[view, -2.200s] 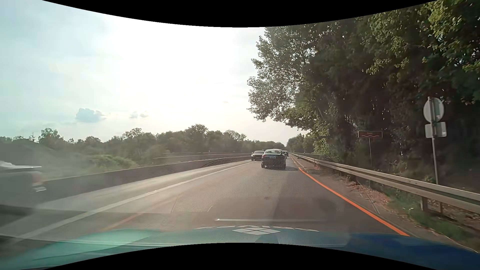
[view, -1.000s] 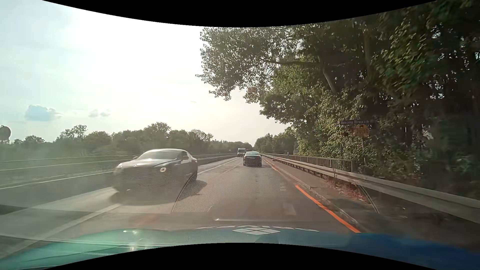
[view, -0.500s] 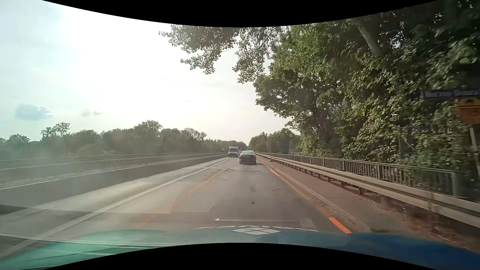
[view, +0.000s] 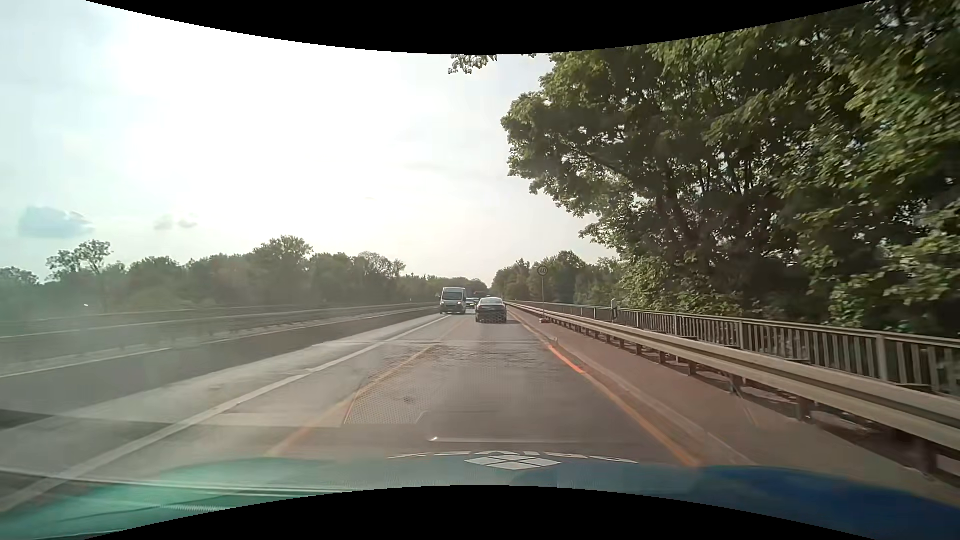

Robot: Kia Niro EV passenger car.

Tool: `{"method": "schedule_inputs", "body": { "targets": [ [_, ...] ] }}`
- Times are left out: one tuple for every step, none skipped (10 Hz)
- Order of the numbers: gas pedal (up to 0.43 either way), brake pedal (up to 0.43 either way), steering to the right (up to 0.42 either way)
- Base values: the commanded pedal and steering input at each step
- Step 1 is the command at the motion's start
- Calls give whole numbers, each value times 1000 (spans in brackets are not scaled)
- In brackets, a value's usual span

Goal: Follow the waypoints while adhering to traffic rules and regulations

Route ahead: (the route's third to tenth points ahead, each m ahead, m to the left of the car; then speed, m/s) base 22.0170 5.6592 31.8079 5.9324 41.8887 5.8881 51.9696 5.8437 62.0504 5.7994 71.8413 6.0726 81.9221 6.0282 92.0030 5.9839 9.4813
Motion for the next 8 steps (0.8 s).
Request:
{"method": "schedule_inputs", "body": {
  "targets": [
    [189,0,5],
    [189,0,4],
    [189,0,3],
    [189,0,3],
    [189,0,3],
    [189,0,3],
    [189,0,2],
    [189,0,-1]
  ]
}}
